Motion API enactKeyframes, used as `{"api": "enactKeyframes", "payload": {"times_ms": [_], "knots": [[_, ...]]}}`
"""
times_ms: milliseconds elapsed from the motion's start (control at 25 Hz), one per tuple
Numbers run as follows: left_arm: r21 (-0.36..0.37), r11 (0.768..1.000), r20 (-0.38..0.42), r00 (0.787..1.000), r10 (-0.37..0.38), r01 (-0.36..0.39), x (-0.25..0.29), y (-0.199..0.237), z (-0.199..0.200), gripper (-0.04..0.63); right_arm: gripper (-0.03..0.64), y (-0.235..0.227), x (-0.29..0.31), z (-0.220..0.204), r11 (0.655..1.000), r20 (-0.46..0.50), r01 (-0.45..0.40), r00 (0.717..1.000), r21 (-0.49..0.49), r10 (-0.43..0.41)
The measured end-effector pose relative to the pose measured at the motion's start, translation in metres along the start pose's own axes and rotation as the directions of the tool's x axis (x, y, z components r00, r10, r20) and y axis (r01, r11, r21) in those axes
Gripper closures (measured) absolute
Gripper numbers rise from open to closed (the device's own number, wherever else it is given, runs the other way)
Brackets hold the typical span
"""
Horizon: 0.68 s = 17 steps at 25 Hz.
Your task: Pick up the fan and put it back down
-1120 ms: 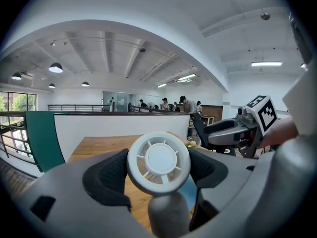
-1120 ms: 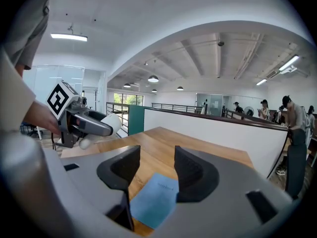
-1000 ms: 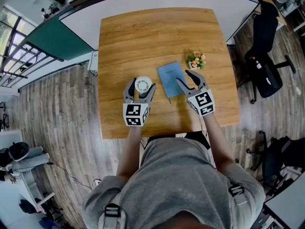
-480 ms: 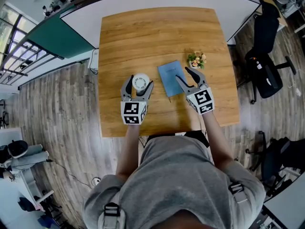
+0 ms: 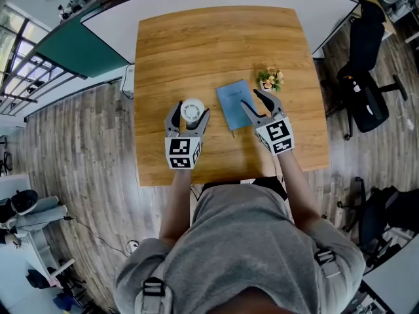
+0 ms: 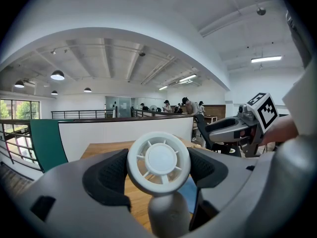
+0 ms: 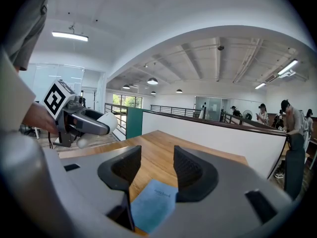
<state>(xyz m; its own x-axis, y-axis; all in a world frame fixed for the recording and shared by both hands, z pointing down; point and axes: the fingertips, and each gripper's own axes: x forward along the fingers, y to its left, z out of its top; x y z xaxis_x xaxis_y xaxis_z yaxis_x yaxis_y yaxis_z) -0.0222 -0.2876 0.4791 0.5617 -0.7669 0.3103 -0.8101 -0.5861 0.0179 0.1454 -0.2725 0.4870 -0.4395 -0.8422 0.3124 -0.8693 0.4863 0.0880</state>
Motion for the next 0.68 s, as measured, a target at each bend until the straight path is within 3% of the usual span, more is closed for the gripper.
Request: {"api": "enactKeyframes", "payload": {"times_ms": [680], "knots": [[-0.006, 1.0, 0.004, 1.0, -0.007, 0.007, 0.0046, 0.004, -0.0002, 0.232, 0.411, -0.0002, 0.0049, -0.0028, 1.0, -0.017, 0.002, 1.0, 0.008, -0.002]]}}
